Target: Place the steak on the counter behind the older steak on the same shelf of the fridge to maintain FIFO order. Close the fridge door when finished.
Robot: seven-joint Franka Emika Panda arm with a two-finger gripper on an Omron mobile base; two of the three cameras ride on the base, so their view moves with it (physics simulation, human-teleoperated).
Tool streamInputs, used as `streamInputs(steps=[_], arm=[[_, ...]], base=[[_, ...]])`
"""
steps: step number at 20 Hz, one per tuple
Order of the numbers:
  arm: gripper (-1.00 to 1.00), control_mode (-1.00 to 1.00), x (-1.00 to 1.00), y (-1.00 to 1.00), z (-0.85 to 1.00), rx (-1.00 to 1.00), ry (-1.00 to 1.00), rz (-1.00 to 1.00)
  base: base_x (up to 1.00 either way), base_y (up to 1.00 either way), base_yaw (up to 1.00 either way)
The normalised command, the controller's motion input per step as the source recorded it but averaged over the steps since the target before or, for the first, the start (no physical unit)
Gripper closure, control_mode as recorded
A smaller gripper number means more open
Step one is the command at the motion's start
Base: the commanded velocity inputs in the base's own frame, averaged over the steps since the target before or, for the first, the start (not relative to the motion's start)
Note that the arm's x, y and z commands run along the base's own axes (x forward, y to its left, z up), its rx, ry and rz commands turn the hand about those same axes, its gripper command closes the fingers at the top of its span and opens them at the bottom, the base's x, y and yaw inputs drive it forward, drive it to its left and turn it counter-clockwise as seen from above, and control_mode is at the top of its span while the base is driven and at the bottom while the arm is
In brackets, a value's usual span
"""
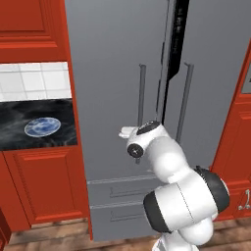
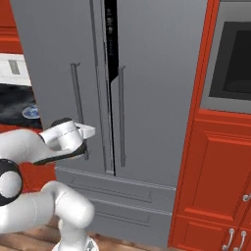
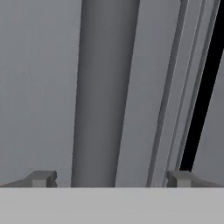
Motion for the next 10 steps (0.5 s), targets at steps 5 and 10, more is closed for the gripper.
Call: streamInputs(steps=[5,10], arm=[[-1.0,-1.0,0.65,-0.12,0.04,0.06,0.0,0.02],[-1.0,-1.0,0.39,-0.06,0.11,0.01,0.0,0.0]], base=[[0.0,0.0,0.0],[0.0,0.0,0.0]])
